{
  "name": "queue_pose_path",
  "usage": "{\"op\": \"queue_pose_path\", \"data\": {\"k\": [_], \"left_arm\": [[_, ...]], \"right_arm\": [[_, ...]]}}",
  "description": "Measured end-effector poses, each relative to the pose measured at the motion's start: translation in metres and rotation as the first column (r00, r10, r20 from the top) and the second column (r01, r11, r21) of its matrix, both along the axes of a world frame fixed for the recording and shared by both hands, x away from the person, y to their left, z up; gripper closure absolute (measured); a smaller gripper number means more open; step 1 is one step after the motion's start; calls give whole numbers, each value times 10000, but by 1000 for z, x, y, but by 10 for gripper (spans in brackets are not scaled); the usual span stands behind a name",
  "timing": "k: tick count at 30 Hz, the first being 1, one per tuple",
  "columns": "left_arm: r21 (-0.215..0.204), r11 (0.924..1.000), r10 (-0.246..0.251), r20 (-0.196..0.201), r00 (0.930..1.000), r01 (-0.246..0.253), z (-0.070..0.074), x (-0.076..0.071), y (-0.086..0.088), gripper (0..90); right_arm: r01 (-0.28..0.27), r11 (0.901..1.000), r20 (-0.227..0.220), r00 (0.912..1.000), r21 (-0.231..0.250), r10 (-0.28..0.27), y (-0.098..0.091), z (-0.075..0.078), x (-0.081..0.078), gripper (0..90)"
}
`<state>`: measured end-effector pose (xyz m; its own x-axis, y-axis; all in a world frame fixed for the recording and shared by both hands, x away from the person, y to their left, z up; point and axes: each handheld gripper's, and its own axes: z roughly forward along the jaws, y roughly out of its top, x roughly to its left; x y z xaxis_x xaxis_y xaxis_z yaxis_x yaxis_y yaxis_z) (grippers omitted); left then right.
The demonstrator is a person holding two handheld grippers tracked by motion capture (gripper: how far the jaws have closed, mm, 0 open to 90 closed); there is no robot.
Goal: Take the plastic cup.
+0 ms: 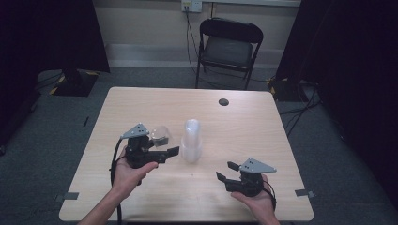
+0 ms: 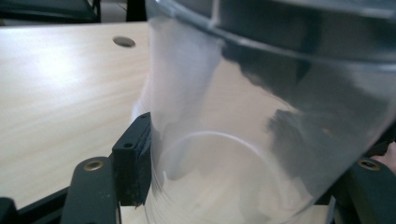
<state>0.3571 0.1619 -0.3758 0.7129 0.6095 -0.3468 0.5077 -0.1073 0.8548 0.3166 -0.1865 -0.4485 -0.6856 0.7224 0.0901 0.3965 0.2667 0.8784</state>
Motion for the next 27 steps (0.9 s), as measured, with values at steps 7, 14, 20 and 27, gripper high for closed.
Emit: {"op": "queue_pose_path", "data": {"k": [7, 14, 20, 27], "left_arm": [[-333, 9994, -62, -371, 9993, 49, -10, -2, -2, 348], [-587, 9978, -357, -1084, 9935, 295, -21, -2, -5, 348], [-1084, 9931, -644, -1798, 9816, 453, -27, -1, -9, 348], [-1554, 9870, -768, -2376, 9683, 401, -31, 0, -11, 344]], "right_arm": [[-1102, 9939, 4, 9939, 75, 1102, 24, 4, -3, 474], [-1977, 9802, 562, 9788, 84, 1970, 51, 19, -6, 513], [-2307, 9730, 910, 9692, 119, 2287, 66, 25, -6, 544], [-2346, 9719, 1442, 9626, 211, 2292, 74, 27, -3, 594]]}}
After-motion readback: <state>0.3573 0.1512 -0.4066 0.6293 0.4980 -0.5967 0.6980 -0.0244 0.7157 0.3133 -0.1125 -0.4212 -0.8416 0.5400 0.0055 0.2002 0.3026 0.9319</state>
